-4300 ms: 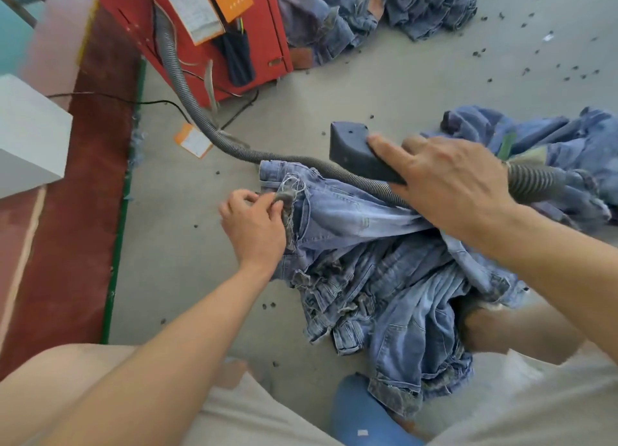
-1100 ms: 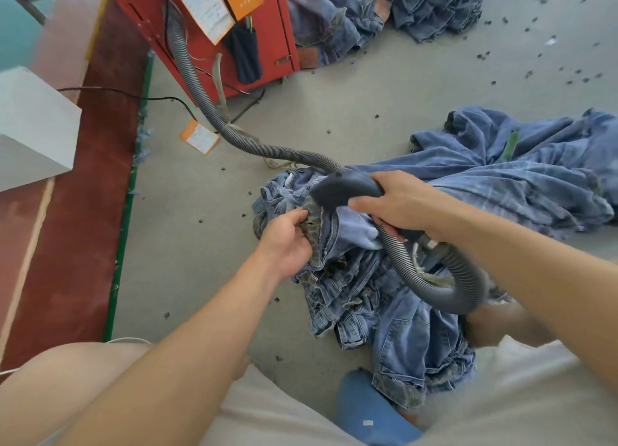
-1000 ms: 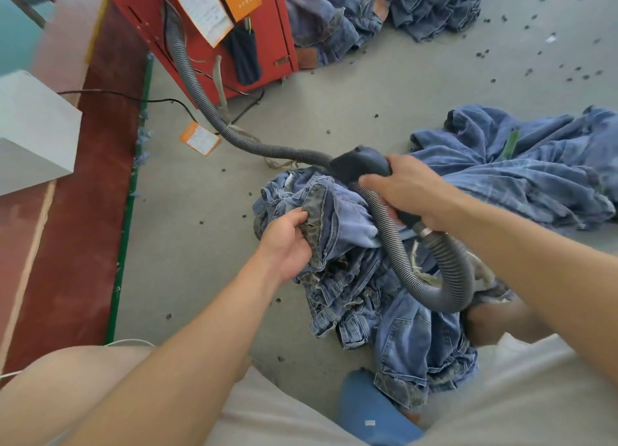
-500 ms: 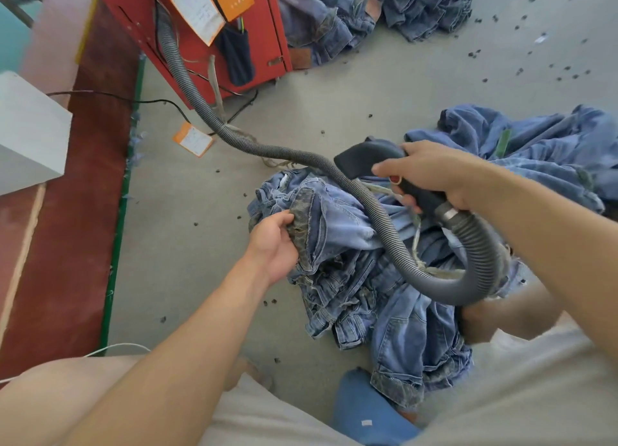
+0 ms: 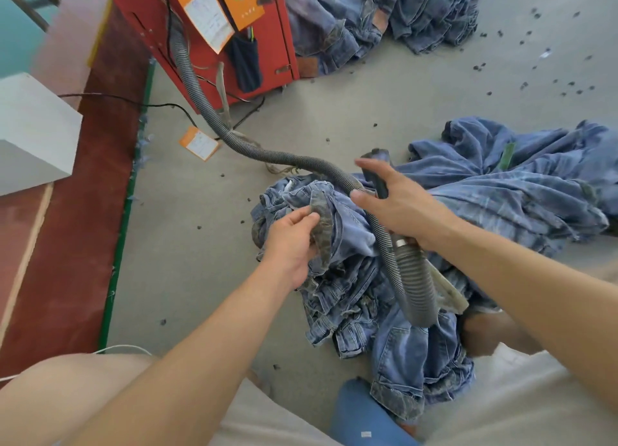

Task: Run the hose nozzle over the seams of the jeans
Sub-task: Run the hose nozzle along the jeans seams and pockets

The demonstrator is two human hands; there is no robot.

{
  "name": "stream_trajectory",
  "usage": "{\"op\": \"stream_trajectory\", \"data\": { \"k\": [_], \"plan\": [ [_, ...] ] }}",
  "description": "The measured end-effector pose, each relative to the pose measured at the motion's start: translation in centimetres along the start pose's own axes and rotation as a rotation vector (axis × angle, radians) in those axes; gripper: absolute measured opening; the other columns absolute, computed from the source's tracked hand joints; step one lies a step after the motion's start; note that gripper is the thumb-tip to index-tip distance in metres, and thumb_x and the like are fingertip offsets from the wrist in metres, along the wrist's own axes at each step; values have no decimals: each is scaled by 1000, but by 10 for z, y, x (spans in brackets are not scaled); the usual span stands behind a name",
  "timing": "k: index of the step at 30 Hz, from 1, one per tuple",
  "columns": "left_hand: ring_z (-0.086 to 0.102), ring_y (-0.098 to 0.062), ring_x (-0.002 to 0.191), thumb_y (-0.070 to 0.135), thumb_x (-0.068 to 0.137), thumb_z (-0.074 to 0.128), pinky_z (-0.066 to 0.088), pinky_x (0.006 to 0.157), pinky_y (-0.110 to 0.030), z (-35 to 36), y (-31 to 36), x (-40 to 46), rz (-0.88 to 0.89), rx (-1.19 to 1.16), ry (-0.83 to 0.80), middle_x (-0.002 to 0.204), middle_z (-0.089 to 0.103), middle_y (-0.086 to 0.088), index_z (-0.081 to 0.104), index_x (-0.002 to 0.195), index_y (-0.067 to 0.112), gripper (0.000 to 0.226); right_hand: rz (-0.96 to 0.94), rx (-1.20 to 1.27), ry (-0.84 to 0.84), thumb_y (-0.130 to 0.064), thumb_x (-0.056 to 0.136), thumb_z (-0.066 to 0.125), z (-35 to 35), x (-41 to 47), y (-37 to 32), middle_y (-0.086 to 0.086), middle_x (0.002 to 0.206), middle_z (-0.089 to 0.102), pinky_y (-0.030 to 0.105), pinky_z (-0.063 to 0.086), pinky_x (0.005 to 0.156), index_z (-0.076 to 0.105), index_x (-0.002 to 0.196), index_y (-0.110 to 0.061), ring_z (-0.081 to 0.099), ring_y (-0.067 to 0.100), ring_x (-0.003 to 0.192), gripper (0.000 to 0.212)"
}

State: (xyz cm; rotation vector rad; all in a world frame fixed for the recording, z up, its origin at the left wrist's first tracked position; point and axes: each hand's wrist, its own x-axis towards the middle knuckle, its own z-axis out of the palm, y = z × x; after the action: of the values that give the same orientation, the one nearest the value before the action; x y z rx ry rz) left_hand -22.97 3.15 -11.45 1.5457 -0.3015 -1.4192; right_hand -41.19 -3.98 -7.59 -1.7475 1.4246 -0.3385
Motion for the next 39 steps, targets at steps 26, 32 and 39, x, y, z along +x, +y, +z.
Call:
{"op": "stream_trajectory", "data": {
  "k": [26,32,39],
  "plan": [
    [68,-25,101,52,90,74,51,90,-34,0,-23,22,-279,218,-282,109,76,-4,70,120,19,45,-204,-130,-13,-31,104,59,25,-11,9,4,62,52,26,38,52,61,91,-27,51,17,58,14],
    [71,-25,90,27,89,79,58,80,-38,-2,-11,30,-90,172,-157,103,77,-9,73,102,17,18,-122,-162,100,-36,105,56,17,1,23,-1,56,51,23,27,45,59,92,-28,50,7,51,15],
    [56,-35,106,21,107,52,47,97,-45,-21,-14,24,-184,-122,-334,115,58,-21,59,124,7,24,-107,-266,57,-37,106,55,22,6,24,0,70,65,29,34,50,57,98,-32,58,15,62,9]
  ]
}}
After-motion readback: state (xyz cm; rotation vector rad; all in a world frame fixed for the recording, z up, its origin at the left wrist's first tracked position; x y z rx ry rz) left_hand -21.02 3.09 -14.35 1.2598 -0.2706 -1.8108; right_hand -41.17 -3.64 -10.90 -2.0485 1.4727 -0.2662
